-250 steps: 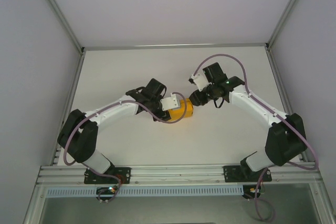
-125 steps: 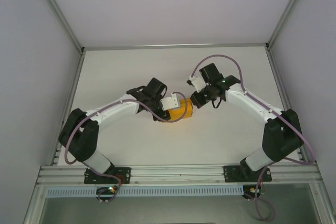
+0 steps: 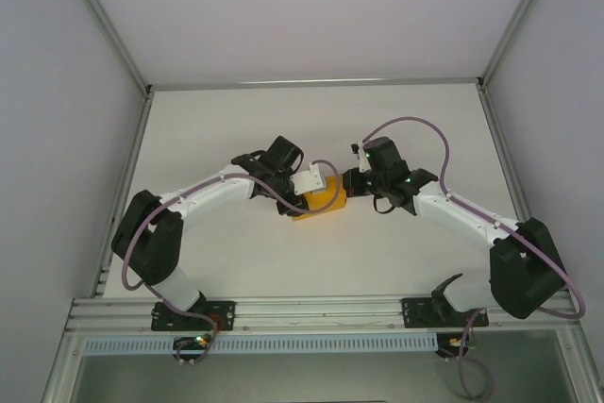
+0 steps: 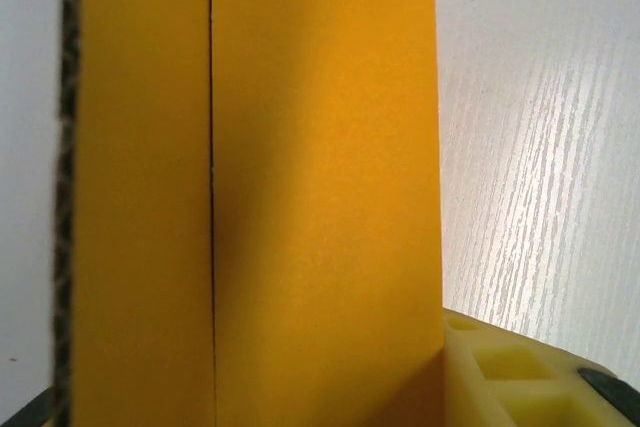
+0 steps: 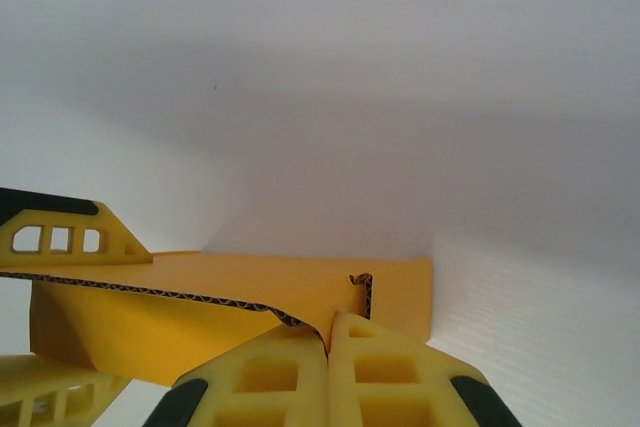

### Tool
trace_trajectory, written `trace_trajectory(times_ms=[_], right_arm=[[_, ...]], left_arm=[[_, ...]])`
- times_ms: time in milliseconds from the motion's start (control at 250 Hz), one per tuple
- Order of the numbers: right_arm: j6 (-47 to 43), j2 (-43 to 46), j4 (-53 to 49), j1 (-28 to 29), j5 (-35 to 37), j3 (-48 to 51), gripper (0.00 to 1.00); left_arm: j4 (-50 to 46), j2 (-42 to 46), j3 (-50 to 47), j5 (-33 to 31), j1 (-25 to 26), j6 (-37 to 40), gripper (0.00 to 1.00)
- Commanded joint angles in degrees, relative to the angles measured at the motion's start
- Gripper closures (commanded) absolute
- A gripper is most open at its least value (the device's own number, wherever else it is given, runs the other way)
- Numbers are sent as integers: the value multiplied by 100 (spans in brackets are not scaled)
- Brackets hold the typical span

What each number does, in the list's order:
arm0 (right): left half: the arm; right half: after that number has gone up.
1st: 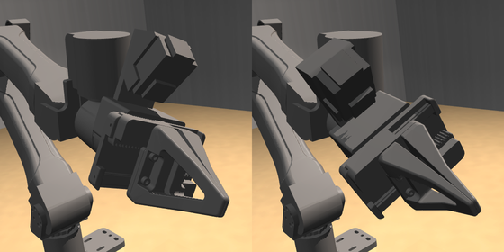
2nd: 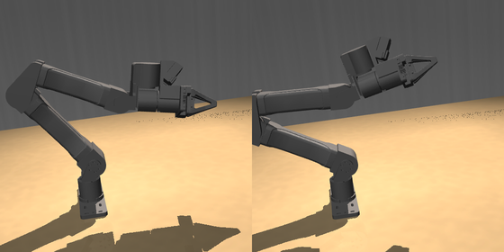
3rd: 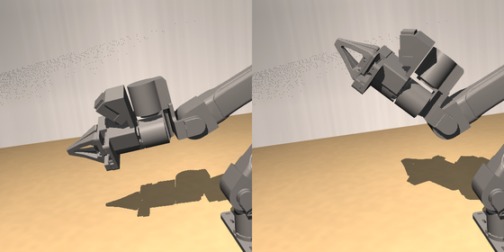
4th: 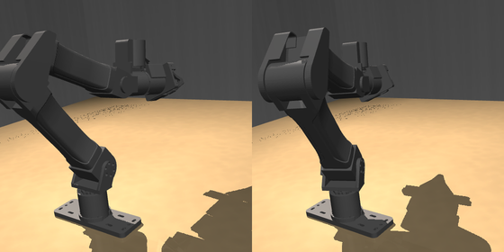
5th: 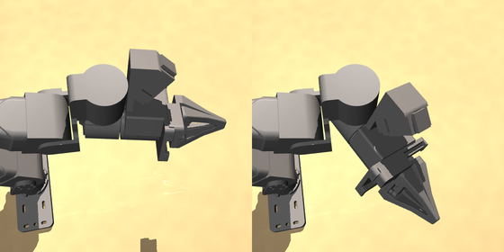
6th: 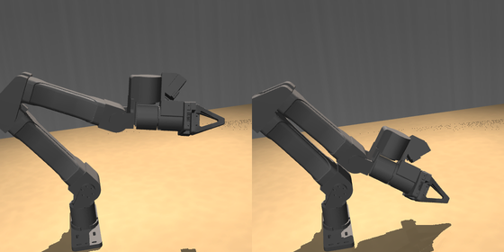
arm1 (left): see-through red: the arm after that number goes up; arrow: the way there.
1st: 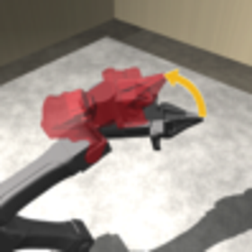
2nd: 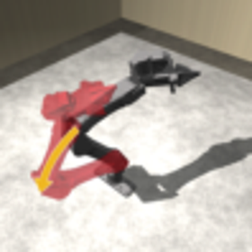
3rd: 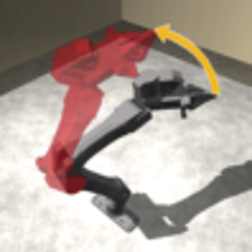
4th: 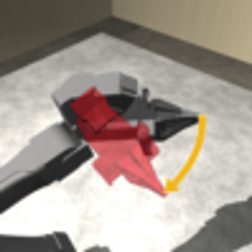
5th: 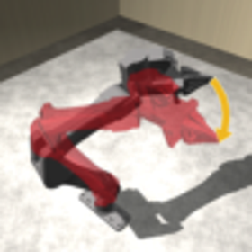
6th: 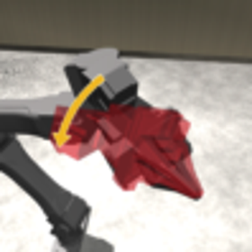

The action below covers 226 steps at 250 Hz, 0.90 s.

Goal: Assemble paper box

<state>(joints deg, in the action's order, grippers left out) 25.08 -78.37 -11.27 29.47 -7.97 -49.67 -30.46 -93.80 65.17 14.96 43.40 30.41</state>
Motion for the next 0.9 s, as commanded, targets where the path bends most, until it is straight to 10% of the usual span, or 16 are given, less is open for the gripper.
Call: trace_trajectory(times_ms=[0,403,899], right_arm=[[-352,-268,-110,209,-81,381,100],[-1618,29,48,263,544,789,100],[-647,-293,530,892,433,1137,100]], left_arm=[[203,-142,65,-67,49,17,58],[-163,-117,74,20,-31,372,58],[-53,-279,207,-20,-109,249,57]])
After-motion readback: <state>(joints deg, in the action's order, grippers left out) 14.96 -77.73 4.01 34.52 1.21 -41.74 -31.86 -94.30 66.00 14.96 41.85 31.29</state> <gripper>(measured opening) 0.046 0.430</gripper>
